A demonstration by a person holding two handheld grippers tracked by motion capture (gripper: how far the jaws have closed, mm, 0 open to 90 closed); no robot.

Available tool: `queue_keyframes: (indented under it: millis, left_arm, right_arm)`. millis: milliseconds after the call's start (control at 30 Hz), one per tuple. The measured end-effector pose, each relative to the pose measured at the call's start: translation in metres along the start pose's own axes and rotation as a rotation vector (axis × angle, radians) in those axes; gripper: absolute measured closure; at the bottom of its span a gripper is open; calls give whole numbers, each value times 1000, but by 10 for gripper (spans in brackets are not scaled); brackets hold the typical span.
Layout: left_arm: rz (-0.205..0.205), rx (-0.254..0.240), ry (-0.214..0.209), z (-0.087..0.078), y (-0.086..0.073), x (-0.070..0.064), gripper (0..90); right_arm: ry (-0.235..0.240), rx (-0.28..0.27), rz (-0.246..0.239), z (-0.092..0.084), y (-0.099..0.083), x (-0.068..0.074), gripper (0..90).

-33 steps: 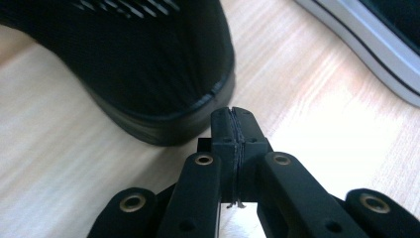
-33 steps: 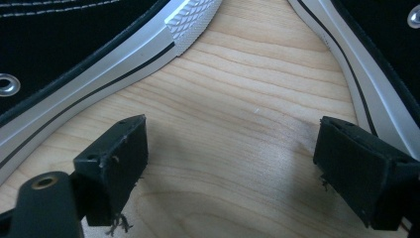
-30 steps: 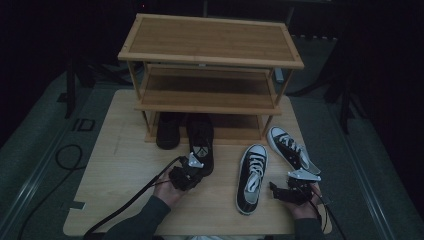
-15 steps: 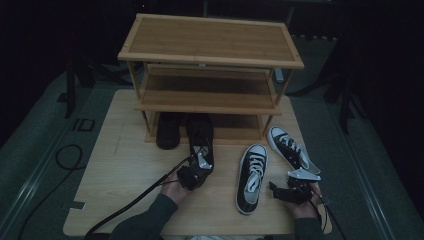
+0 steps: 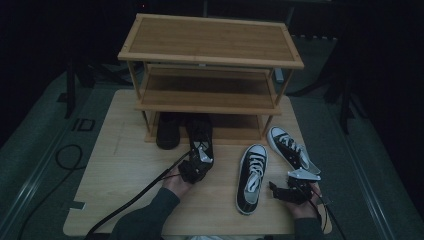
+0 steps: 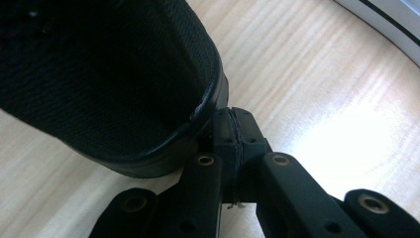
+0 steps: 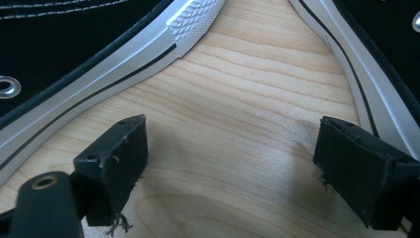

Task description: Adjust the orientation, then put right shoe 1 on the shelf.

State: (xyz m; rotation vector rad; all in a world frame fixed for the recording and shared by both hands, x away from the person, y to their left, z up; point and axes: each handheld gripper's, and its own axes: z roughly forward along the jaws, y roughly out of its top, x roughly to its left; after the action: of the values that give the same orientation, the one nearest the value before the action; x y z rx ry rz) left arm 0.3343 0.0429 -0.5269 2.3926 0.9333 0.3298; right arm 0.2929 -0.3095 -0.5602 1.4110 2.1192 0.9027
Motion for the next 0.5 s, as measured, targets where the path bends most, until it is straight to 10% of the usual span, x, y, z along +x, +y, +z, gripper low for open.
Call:
queue_keyframes:
  millis: [500]
  left_arm:
    - [-17, -24, 14, -1, 16, 13, 900]
  right_arm:
    - [0, 0, -1, 0, 0, 0, 133]
